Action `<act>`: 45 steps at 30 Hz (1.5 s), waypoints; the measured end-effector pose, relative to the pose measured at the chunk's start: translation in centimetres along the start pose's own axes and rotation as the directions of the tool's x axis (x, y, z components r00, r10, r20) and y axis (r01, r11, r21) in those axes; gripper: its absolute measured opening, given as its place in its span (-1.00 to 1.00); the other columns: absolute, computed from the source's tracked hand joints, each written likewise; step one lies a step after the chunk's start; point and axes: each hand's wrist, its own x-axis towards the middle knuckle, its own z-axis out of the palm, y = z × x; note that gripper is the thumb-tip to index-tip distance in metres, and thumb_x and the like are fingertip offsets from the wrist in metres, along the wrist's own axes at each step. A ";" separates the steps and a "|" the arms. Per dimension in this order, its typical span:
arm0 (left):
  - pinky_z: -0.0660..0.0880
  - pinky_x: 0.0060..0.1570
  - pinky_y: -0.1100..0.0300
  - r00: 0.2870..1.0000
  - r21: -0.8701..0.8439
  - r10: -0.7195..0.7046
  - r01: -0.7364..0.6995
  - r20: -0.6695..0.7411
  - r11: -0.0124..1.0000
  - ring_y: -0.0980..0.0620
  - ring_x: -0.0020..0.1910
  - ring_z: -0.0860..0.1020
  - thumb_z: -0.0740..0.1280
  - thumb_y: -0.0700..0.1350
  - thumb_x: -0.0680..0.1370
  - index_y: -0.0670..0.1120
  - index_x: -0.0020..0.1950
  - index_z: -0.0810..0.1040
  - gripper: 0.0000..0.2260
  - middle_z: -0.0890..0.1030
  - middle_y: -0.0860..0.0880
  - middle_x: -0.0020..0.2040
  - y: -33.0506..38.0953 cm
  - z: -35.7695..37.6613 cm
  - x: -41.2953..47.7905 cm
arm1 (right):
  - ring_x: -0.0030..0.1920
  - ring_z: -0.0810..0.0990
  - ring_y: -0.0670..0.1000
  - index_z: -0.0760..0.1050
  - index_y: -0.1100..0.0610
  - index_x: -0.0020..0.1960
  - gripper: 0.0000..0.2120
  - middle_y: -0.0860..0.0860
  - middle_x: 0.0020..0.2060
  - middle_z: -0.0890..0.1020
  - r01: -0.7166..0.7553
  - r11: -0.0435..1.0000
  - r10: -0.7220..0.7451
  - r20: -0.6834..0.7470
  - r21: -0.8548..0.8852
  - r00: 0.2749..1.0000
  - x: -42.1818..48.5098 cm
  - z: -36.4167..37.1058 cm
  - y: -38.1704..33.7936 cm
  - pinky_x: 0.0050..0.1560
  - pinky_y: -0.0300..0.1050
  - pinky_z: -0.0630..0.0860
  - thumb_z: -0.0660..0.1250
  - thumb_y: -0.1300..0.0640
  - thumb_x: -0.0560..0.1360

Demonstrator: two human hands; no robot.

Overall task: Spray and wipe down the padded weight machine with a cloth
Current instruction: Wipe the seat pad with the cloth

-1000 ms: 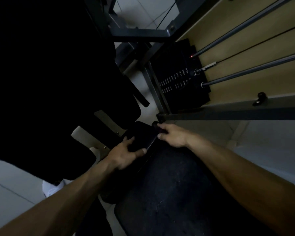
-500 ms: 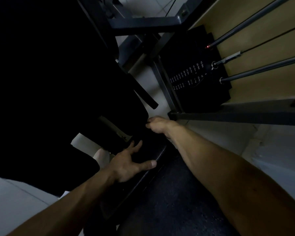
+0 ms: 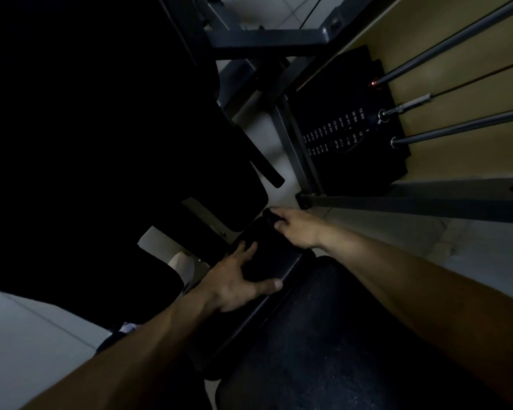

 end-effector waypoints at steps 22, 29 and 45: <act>0.19 0.49 0.28 0.998 -0.084 0.054 -0.052 0.019 0.995 0.23 0.47 0.22 0.58 0.39 0.23 0.16 0.63 0.14 0.08 0.20 0.28 0.50 -7.1 -0.5 -2.1 | 0.28 0.41 0.22 0.59 0.16 0.31 -0.62 0.10 0.35 0.48 0.287 0.799 -0.363 -0.043 -0.528 0.931 0.3 10.5 -6.0 0.27 0.06 0.40 0.38 0.30 0.49; 0.26 0.49 0.22 0.999 -0.094 -0.008 0.011 0.035 0.995 0.08 0.53 0.30 0.55 0.49 0.16 0.13 0.64 0.15 0.17 0.26 0.16 0.57 -7.7 -0.4 -1.4 | 0.33 0.39 0.22 0.56 0.08 0.39 -0.58 0.11 0.33 0.47 -0.005 0.882 -0.166 -0.321 -0.472 0.932 2.2 4.1 -1.9 0.34 0.08 0.42 0.36 0.29 0.55; 0.46 0.34 0.19 0.998 -0.204 -0.029 0.017 -0.057 0.979 0.09 0.30 0.52 0.57 0.49 0.11 0.09 0.57 0.30 0.12 0.52 0.12 0.38 -8.1 0.7 -2.7 | 0.24 0.46 0.18 0.57 0.07 0.37 -0.63 0.09 0.26 0.50 0.012 0.900 -0.210 -0.410 -0.436 0.888 -4.1 3.8 0.3 0.26 0.06 0.45 0.34 0.23 0.58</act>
